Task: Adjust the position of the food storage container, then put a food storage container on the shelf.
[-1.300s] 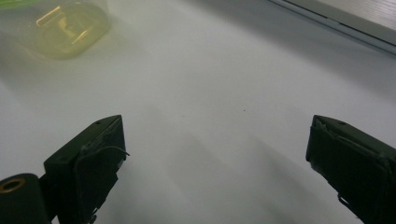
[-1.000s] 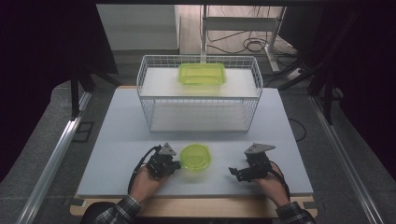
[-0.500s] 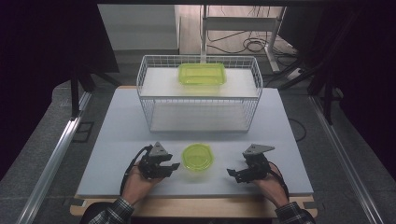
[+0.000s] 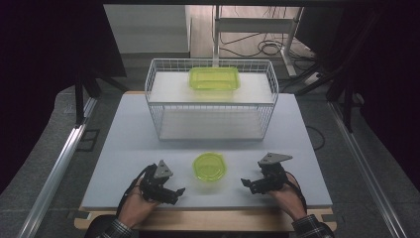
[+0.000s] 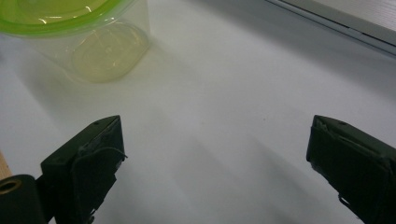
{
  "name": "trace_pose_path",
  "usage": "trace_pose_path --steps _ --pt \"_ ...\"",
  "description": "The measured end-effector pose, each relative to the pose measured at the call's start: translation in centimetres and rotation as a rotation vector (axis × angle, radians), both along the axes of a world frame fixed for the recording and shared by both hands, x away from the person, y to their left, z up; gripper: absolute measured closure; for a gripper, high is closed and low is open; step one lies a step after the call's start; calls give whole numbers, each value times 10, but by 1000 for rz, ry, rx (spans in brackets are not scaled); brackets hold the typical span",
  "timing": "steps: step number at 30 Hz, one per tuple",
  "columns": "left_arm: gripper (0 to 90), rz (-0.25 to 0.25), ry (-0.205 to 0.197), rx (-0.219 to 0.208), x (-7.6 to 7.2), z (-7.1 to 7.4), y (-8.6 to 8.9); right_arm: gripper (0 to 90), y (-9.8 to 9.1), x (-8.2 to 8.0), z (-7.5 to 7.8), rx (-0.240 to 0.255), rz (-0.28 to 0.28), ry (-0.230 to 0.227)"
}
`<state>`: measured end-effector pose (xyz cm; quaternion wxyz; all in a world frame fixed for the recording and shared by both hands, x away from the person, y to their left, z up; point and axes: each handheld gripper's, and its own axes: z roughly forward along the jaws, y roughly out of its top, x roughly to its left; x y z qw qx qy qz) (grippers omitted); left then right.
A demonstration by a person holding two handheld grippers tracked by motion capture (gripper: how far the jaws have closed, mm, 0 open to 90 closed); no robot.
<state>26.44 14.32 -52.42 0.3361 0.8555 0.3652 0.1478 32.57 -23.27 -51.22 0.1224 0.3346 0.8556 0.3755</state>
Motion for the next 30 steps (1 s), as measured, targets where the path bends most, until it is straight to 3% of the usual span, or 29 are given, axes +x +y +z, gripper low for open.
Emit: trace_pose_path --steps 16,24,30 --pt "0 43 -56 -18 -4 -2 14 13 -3 2 -1 14 -30 28" --pt "0 47 -65 3 -4 -4 13 18 -5 4 4 82 -46 46" --pt "3 40 -64 9 -1 -6 10 25 2 7 9 143 -18 103"
